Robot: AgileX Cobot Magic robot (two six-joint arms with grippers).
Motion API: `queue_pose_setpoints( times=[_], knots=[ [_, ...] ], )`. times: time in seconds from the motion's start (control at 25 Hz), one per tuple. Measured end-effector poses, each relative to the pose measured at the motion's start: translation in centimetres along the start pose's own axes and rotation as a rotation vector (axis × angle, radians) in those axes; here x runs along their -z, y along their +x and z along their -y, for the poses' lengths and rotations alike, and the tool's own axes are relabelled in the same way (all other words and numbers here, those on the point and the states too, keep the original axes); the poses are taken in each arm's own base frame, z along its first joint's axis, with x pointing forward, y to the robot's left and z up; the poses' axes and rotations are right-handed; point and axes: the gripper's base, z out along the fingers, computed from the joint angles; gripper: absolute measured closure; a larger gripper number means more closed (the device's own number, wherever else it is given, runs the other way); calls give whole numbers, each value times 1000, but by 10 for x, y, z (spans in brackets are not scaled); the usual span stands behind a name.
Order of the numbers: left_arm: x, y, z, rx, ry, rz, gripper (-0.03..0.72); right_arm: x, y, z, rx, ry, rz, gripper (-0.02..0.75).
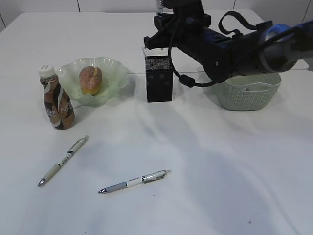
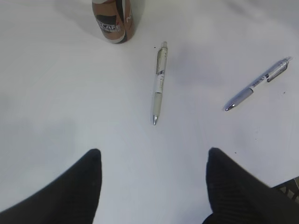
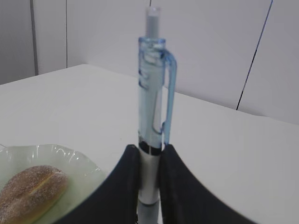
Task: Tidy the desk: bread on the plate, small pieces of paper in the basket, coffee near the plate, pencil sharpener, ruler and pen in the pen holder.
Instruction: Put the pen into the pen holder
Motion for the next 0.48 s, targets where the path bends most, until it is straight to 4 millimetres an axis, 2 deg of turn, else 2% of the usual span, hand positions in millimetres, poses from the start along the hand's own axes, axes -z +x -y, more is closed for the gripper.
queue_pose_setpoints(
  times=[0.04,0.2,0.48],
  knots=[
    [0,0,0,0,0,0,198,-4,6,-1,0,-1,-8,634],
    [0,-1,0,0,0,7,200,-16,7,0,-2,1,-11,633],
    [0,-4,0,0,2,44,200,-35,42,6,-4,-1,-148,633]
  ],
)
